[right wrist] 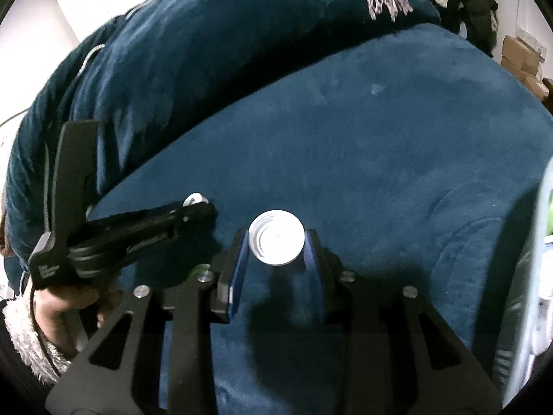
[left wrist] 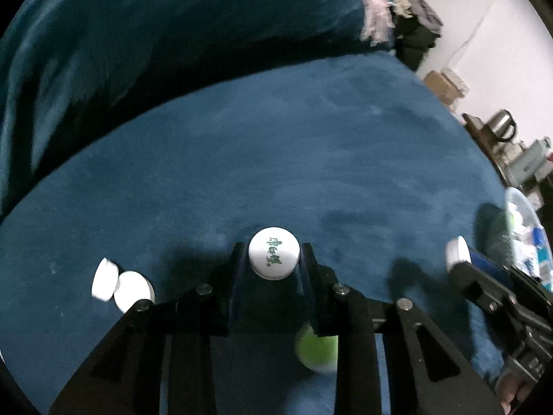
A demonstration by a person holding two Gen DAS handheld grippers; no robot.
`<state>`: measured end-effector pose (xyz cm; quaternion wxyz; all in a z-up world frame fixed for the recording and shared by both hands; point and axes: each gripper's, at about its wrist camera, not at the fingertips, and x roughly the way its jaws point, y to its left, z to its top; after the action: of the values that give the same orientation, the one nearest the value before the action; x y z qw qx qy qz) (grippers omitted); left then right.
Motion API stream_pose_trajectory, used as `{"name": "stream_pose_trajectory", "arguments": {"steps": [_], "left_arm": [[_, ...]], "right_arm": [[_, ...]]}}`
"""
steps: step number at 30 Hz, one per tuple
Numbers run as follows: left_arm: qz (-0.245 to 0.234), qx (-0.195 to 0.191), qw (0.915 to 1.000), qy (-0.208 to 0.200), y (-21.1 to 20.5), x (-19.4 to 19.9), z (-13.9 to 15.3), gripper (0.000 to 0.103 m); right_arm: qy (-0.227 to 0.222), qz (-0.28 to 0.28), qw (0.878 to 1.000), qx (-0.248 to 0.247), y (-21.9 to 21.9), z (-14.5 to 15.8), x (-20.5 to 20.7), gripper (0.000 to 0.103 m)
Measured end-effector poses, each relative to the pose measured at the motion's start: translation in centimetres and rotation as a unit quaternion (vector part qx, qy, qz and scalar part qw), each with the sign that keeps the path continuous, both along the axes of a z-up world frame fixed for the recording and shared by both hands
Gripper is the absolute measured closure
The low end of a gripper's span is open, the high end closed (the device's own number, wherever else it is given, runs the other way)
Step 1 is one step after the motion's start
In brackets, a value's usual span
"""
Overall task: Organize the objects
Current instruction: 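Grasp a white cap with the right gripper while the left gripper grasps the green-printed white cap, then carry both white caps over the basket and open both grippers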
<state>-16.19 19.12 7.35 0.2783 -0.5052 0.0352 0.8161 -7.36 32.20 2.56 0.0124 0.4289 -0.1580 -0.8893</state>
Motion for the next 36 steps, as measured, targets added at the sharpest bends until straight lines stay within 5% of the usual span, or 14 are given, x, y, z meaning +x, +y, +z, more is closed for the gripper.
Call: {"name": "stream_pose_trajectory", "arguments": {"steps": [12,17,24,25,26,29,32,36], "left_arm": [[-0.153,0.086,0.9842,0.019,14.2,9.7,11.7,0.072],[-0.185,0.101,0.9775,-0.008,21.7,11.8,12.6,0.072],[-0.207,0.069,0.9755,-0.028,28.7,14.5,11.0,0.072],[-0.206,0.061,0.9762,-0.030,28.8,14.7,10.8,0.066],[-0.207,0.059,0.9761,-0.028,28.8,14.9,10.8,0.045],[-0.209,0.064,0.9758,-0.002,27.4,15.1,11.4,0.010],[-0.194,0.061,0.9790,0.018,24.6,14.7,12.2,0.004],[-0.165,0.052,0.9838,0.046,19.8,14.0,12.7,0.002]], "right_arm": [[0.059,-0.115,0.991,0.040,8.9,8.1,10.4,0.070],[0.042,-0.200,0.978,0.040,15.5,9.4,13.5,0.069],[0.040,-0.262,0.963,0.038,19.9,10.3,15.2,0.069],[0.043,-0.267,0.962,0.032,20.4,10.2,15.3,0.068],[0.038,-0.275,0.960,0.025,21.0,9.9,15.3,0.065],[0.054,-0.294,0.954,0.008,21.9,10.0,16.6,0.041],[0.073,-0.303,0.950,0.011,21.9,10.5,17.9,0.016],[0.072,-0.297,0.952,0.023,21.1,10.5,18.3,0.015]]}}
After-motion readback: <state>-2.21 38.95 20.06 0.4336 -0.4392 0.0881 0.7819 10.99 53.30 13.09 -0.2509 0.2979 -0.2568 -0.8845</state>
